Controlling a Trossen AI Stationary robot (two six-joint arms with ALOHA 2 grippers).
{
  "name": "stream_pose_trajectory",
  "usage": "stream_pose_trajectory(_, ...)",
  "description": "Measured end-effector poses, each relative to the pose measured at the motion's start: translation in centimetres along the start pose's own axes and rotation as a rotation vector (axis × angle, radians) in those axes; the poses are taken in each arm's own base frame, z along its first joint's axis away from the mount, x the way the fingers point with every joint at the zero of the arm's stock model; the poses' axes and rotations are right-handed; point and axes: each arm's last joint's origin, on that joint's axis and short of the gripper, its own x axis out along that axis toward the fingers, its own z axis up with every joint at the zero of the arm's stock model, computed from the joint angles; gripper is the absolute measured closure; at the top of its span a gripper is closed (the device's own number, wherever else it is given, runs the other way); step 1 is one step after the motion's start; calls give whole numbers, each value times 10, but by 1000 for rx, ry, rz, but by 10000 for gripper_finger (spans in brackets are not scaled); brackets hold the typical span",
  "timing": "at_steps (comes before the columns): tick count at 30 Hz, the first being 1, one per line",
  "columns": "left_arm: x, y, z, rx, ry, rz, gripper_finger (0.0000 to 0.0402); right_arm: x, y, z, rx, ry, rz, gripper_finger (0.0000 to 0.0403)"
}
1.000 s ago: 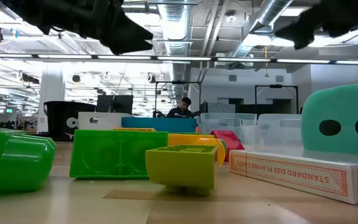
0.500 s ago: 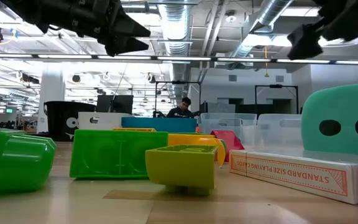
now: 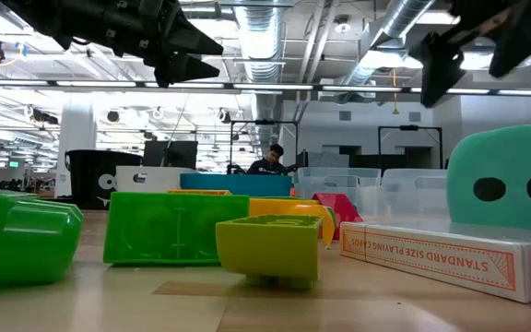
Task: Pick & Place Toys
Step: Put the light blue dice into the blue bin
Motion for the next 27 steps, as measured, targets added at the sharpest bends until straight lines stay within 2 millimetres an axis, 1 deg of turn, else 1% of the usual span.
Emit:
stream_pose_trajectory(4, 0, 0, 0, 0, 0, 0, 110, 16, 2, 2, -3, 169, 33, 15)
stream_pose_trajectory(7, 0, 0, 0, 1, 0, 0, 111, 22, 5, 4, 16, 312, 66, 10)
stream_pose_trajectory(11, 0, 0, 0, 1, 0, -1, 111, 22, 7, 8, 68, 462, 59, 4)
stream_pose_trajectory(13, 0, 0, 0, 0, 0, -1, 111, 19, 8, 11, 77, 478, 42, 5)
stream_pose_trajectory(15, 0, 0, 0, 0, 0, -1, 112, 13, 10, 15, 79, 444, 28, 4)
stream_pose_trajectory(17, 0, 0, 0, 0, 0, -1, 111, 3, 15, 19, 79, 374, 22, 4)
stream_pose_trajectory(19, 0, 0, 0, 0, 0, -1, 111, -12, 19, 18, 87, 292, 5, 4)
stream_pose_trajectory(21, 0, 0, 0, -2, 0, -1, 110, -32, 23, 16, 111, 177, -28, 4)
stream_pose_trajectory(24, 0, 0, 0, -14, 0, -1, 111, -65, 29, 1, 183, -10, -108, 4)
stream_pose_trajectory(25, 0, 0, 0, -27, 0, -1, 112, -76, 32, -4, 213, -100, -133, 3)
stream_pose_trajectory(27, 0, 0, 0, -50, -1, -1, 111, -91, 37, -19, 257, -291, -185, 3)
